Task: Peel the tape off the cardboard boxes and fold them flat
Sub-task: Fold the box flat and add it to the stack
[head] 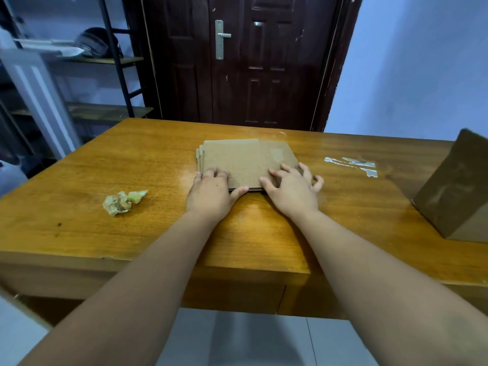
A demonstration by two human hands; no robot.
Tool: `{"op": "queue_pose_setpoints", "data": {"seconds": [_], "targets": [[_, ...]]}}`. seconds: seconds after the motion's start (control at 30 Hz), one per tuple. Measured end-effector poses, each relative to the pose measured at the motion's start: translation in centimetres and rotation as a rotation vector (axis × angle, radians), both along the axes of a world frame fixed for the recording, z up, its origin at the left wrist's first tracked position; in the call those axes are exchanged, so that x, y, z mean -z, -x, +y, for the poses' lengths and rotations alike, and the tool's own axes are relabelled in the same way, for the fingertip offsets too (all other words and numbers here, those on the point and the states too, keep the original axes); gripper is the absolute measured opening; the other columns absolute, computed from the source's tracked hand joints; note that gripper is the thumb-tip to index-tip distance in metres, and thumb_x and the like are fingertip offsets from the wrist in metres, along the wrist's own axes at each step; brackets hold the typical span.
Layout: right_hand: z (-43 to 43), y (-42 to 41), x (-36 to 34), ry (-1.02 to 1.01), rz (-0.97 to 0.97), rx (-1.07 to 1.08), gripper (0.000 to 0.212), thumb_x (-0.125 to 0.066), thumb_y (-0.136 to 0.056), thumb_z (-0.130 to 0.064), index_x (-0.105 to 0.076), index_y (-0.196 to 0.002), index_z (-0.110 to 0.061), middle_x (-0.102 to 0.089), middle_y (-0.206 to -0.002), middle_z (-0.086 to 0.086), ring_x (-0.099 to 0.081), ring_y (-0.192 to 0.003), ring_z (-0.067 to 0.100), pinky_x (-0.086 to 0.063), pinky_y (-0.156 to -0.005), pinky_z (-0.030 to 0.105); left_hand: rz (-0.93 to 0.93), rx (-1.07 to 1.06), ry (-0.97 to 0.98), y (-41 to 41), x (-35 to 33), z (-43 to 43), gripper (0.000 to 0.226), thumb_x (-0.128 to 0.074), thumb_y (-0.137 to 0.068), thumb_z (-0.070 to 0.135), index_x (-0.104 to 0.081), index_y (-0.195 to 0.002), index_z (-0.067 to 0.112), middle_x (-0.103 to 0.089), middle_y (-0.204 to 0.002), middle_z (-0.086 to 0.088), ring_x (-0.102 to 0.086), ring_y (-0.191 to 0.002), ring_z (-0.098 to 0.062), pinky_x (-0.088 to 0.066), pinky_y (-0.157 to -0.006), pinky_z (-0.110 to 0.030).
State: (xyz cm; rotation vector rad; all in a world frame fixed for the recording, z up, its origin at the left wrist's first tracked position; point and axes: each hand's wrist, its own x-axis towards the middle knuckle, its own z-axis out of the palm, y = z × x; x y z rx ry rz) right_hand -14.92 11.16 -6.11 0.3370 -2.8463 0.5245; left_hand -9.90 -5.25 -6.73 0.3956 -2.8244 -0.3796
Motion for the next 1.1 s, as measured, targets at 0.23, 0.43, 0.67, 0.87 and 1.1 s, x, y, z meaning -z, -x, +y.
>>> {"op": "queue_pose_setpoints", "data": {"seconds": [0.23,0.43,0.67,0.87,1.1], "targets": [[-1.1,-0.4,-1.0,-0.162,-0.036,0.029,0.046,-0.030,-0.096,-0.045,-0.058,-0.128,-0.029,-0.048,-0.143,0.002,-0.036,-0.134,0.024,-0.001,-0.111,0.058,-0.033,-0.030,0.061,-0.2,-0.5,0.6,0.084,-0.035,-0.082,0.077,-0.046,-0.139,0.017,-0.042,-0.144,-0.006,-0.031,-0.137,-0.031,-0.037,-0.105,-0.042],[-2.3,-2.1,-3.5,-0.409,-0.014,0.041,0.036,-0.032,-0.098,-0.034,-0.065,-0.102,-0.019,-0.065,-0.110,0.009,-0.054,-0.111,0.031,-0.005,-0.113,0.058,-0.091,-0.035,0.164,-1.6,-1.1,1.1,0.084,-0.028,-0.083,0.078,-0.038,-0.143,0.020,-0.034,-0.151,-0.003,-0.026,-0.139,-0.030,-0.032,-0.106,-0.047],[-0.7,-5.0,-4.0,-0.421,-0.137,0.001,0.062,-0.022,-0.096,-0.060,-0.048,-0.134,-0.019,-0.053,-0.133,0.014,-0.041,-0.127,0.034,-0.012,-0.110,0.058,-0.106,-0.021,0.142,-2.9,-1.4,1.9,0.081,-0.020,-0.088,0.073,-0.024,-0.150,0.021,-0.015,-0.160,-0.005,-0.011,-0.146,-0.032,-0.011,-0.115,-0.052],[0.9,-6.8,-6.3,-0.129,0.152,-0.205,0.046,-0.037,-0.098,-0.044,-0.040,-0.140,-0.025,-0.036,-0.149,0.009,-0.027,-0.140,0.028,-0.020,-0.113,0.046,0.089,0.005,0.354,-4.3,-4.4,3.7,0.065,-0.028,-0.093,0.063,-0.023,-0.149,0.030,-0.020,-0.158,-0.010,-0.011,-0.146,-0.032,0.003,-0.112,-0.061],[4.1,-8.5,-8.9,-0.109,0.212,-0.239,0.049,-0.047,-0.096,-0.031,-0.036,-0.144,-0.026,-0.021,-0.158,0.009,-0.012,-0.146,0.027,-0.015,-0.117,0.043,0.151,0.097,0.497,-5.3,-8.2,7.4,0.063,-0.032,-0.095,0.057,-0.025,-0.148,0.024,-0.022,-0.158,-0.009,-0.011,-0.147,-0.030,-0.002,-0.114,-0.059]]}}
